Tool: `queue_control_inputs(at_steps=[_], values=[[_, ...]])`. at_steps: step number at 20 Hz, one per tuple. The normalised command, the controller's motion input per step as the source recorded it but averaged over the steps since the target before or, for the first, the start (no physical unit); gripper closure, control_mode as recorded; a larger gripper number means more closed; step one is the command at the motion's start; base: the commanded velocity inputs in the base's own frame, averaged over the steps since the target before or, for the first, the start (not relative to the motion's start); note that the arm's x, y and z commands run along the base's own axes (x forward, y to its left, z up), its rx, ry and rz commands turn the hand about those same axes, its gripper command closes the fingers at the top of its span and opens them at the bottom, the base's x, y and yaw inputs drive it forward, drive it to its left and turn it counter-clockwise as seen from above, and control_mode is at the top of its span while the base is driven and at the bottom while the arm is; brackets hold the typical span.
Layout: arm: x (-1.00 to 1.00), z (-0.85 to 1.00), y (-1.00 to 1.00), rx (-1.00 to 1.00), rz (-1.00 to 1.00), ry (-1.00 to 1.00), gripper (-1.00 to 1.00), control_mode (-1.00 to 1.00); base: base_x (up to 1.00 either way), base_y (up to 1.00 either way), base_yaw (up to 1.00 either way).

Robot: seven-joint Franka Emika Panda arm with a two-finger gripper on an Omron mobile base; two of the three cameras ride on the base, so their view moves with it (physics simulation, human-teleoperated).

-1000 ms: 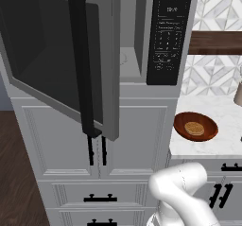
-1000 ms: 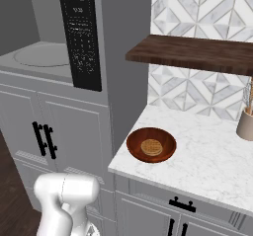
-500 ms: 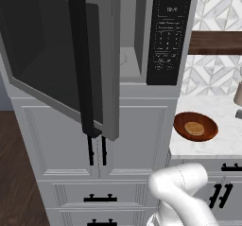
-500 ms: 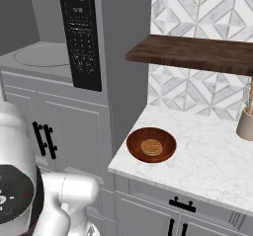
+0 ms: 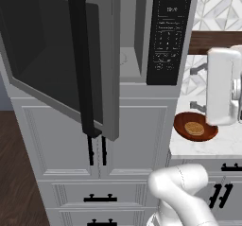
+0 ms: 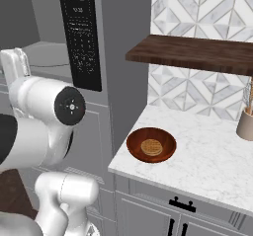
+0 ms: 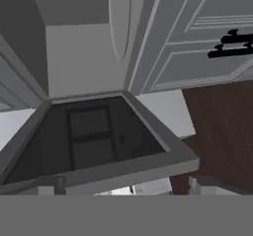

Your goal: Open the microwave, place the bowl with waffle inside the microwave, then close the microwave door and turn it on.

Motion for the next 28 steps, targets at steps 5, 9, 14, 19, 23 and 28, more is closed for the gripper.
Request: queue_control_inputs(at_steps=[5,9,14,19,23,28], values=[[0.59,-0.28,0.72,-0.09,0.2,-0.07,-1.0,-1.0,0.0,0.0,0.0],[0.53,-0.1,0.58,-0.02,0.21,-0.05,-1.0,-1.0,0.0,0.0,0.0],[0.38,-0.14,0.69,0.0,0.21,-0.01,-1.0,-1.0,0.0,0.0,0.0],[0.24,-0.14,0.8,0.0,0.18,0.0,-1.0,-1.0,0.0,0.0,0.0],[0.2,-0.12,0.76,0.0,0.16,0.0,-1.0,-1.0,0.0,0.0,0.0],[-0.03,-0.05,0.78,0.0,0.15,-0.01,-1.0,-1.0,0.0,0.0,0.0]])
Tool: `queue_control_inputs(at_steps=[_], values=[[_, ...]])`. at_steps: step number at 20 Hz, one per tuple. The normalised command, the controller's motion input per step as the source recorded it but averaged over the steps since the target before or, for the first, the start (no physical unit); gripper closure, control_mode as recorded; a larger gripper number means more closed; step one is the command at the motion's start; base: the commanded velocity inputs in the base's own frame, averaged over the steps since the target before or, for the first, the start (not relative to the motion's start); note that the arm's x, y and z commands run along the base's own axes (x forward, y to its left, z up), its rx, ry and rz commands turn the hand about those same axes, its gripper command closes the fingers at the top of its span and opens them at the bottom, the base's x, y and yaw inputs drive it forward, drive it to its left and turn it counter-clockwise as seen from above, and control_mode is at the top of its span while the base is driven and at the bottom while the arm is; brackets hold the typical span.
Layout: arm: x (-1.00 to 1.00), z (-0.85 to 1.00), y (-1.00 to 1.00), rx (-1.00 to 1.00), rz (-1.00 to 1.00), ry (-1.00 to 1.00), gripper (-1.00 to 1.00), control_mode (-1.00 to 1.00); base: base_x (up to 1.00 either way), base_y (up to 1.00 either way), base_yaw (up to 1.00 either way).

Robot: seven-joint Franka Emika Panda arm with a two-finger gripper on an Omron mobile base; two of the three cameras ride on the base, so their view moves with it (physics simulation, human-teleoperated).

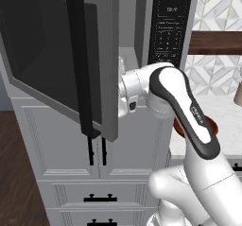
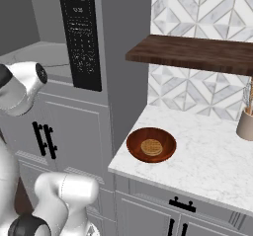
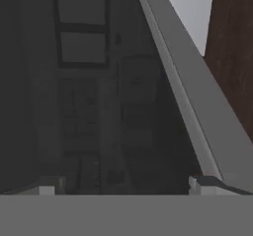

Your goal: Open the microwave, place the bowl with waffle inside the microwave, then close the microwave door and turn it on.

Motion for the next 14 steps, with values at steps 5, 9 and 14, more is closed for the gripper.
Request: queue_control_inputs(at_steps=[5,9,14], values=[[-0.61,-0.03,0.98,-0.01,0.16,-0.1,-1.0,-1.0,0.0,0.0,0.0],[-0.43,-0.08,0.93,-0.03,0.14,-0.09,-1.0,-1.0,0.0,0.0,0.0],[-0.25,-0.03,0.75,-0.12,0.07,-0.19,-1.0,-1.0,0.0,0.0,0.0]])
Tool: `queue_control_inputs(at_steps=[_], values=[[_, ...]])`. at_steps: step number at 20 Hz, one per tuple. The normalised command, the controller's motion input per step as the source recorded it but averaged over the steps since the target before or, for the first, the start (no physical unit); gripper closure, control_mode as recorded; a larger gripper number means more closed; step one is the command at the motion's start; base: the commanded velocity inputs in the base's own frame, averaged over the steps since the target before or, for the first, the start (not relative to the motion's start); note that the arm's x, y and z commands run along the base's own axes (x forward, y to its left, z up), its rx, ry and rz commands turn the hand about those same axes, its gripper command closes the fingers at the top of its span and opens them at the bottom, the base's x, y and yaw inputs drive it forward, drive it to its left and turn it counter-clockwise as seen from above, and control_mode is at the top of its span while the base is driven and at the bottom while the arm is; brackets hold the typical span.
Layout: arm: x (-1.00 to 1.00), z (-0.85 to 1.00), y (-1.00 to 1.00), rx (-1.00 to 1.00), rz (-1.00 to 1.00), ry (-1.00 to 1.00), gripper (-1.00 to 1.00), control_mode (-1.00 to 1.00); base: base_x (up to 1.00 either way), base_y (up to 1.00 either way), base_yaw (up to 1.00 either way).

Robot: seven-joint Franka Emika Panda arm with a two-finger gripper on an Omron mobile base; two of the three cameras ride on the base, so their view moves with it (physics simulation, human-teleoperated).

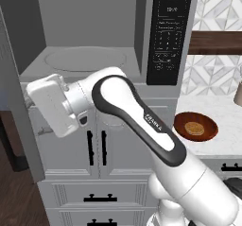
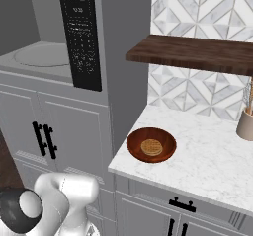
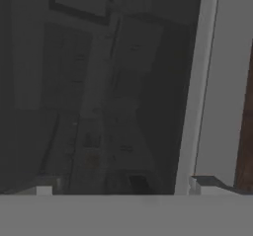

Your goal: Open the microwave, place the bowl with waffle inside the microwave, then close the microwave door and turn it on.

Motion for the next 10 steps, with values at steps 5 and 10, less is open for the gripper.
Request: queue_control_inputs(at_steps=[5,10], values=[[-0.31,-0.06,-0.32,-0.03,-0.02,-0.23,-1.0,-1.0,0.0,0.0,0.0],[-0.28,-0.32,-1.0,0.06,-0.16,-0.11,-1.0,-1.0,0.0,0.0,0.0]])
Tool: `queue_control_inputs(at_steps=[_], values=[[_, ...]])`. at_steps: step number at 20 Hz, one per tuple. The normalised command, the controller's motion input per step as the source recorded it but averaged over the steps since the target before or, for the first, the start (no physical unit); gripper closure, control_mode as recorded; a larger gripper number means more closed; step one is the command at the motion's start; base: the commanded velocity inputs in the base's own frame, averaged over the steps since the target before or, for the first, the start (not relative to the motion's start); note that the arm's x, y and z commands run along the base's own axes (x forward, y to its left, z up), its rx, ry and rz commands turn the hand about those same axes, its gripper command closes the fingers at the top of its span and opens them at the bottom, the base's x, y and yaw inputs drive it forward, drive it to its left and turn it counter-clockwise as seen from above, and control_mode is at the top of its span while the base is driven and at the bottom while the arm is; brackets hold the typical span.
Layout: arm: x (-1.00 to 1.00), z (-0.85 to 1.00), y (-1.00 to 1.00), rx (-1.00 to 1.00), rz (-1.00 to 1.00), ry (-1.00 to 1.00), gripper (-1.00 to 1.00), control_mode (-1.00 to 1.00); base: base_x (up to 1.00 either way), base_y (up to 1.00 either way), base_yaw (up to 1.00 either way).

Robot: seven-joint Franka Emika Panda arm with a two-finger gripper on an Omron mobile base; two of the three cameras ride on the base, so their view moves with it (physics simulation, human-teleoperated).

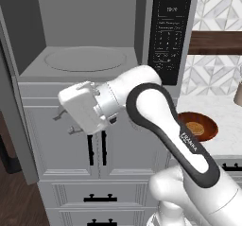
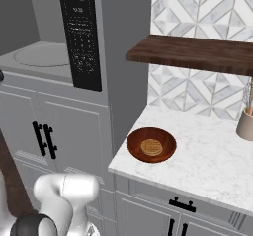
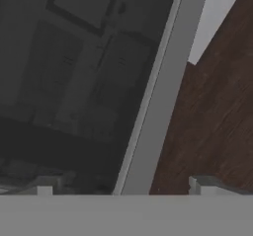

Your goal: Open the microwave, place the bowl with waffle inside the microwave, then close the microwave door and turn it on.

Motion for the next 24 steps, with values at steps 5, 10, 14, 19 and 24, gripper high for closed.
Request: queue_control_inputs(at_steps=[5,10,14,19,24], values=[[-0.26,-0.42,-1.0,0.03,-0.24,-0.02,-1.0,-1.0,0.0,0.0,0.0],[-0.15,-0.34,-1.0,0.0,-0.27,0.0,-1.0,-1.0,0.0,0.0,0.0],[0.0,-0.08,-1.0,0.05,-0.22,0.0,-1.0,-1.0,0.0,0.0,0.0],[-0.04,0.03,-1.0,0.19,-0.34,-0.01,-1.0,-1.0,0.0,0.0,0.0],[-0.1,-0.3,-1.0,-0.15,-0.44,0.0,-1.0,-1.0,0.0,0.0,0.0]])
